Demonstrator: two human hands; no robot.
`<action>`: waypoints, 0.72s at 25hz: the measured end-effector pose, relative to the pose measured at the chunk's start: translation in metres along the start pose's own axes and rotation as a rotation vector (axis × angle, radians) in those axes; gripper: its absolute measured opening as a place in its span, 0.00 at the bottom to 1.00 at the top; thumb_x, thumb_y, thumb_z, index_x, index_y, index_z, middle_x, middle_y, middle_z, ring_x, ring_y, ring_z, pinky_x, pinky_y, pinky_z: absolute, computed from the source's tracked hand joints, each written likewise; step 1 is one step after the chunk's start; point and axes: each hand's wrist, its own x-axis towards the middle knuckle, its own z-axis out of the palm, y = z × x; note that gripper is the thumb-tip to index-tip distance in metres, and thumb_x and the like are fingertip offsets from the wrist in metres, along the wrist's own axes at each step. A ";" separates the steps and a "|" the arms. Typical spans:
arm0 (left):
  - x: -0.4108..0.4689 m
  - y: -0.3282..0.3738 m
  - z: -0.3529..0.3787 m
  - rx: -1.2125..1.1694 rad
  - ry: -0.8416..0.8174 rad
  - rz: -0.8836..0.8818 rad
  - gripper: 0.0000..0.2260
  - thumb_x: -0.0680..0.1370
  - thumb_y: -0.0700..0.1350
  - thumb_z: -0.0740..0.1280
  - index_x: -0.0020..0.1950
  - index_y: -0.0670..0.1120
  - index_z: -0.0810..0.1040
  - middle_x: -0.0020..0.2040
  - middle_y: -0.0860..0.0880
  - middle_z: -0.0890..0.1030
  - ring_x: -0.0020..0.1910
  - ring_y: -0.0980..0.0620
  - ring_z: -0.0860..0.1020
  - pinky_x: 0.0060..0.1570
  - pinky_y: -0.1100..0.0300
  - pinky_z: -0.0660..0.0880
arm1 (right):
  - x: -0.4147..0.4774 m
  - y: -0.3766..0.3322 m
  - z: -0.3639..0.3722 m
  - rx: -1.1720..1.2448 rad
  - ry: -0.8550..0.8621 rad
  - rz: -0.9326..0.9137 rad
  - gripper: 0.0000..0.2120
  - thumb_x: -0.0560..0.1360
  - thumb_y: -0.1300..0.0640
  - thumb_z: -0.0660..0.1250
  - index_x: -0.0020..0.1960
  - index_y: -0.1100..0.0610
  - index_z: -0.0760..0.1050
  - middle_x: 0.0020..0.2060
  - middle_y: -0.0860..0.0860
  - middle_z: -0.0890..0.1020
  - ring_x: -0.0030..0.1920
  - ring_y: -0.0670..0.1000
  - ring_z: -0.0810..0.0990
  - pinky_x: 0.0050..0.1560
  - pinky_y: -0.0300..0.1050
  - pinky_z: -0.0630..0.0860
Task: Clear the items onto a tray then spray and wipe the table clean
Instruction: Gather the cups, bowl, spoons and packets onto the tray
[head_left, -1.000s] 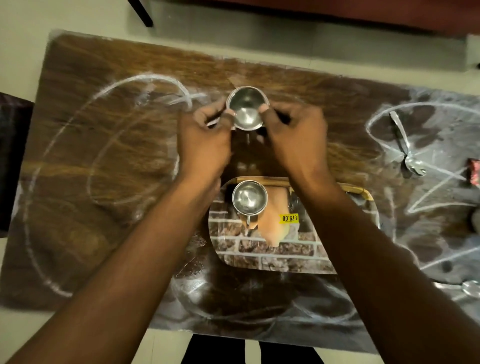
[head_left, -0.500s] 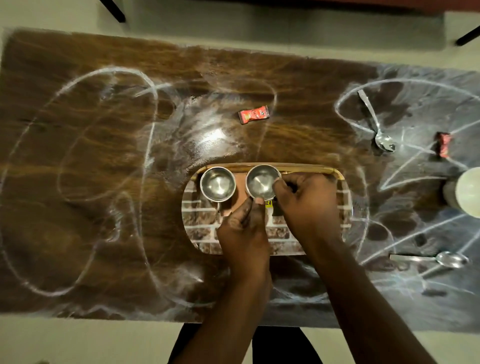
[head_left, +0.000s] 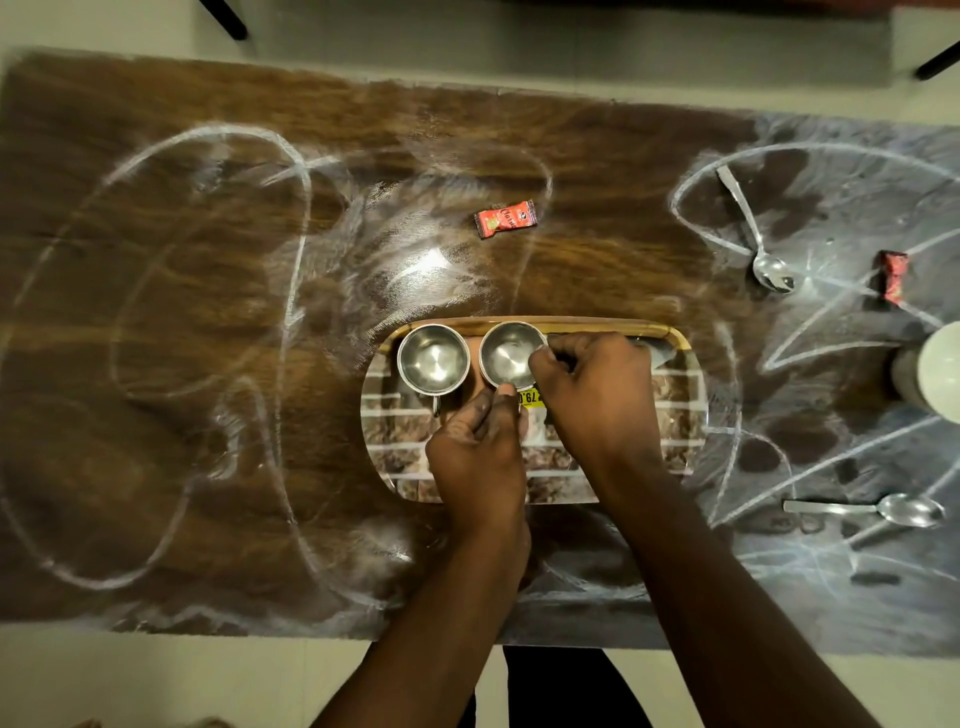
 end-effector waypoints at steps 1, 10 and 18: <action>0.000 0.000 0.000 0.007 -0.002 0.002 0.10 0.82 0.39 0.73 0.61 0.34 0.86 0.48 0.43 0.90 0.47 0.51 0.88 0.53 0.56 0.85 | 0.000 0.001 0.001 0.007 0.004 0.001 0.19 0.78 0.56 0.67 0.29 0.57 0.69 0.21 0.49 0.69 0.23 0.49 0.66 0.30 0.42 0.62; -0.032 -0.005 -0.010 0.304 0.038 0.135 0.07 0.80 0.40 0.75 0.57 0.42 0.85 0.42 0.54 0.86 0.41 0.62 0.83 0.47 0.60 0.79 | -0.021 0.016 -0.024 0.062 0.138 0.004 0.19 0.81 0.41 0.68 0.61 0.54 0.84 0.45 0.49 0.89 0.40 0.40 0.83 0.44 0.42 0.83; -0.094 -0.042 0.094 0.677 -0.476 0.260 0.11 0.83 0.40 0.71 0.64 0.51 0.83 0.56 0.54 0.87 0.57 0.51 0.86 0.56 0.54 0.84 | -0.051 0.144 -0.166 0.394 0.478 0.208 0.15 0.82 0.49 0.72 0.66 0.52 0.83 0.57 0.45 0.87 0.55 0.36 0.85 0.56 0.36 0.84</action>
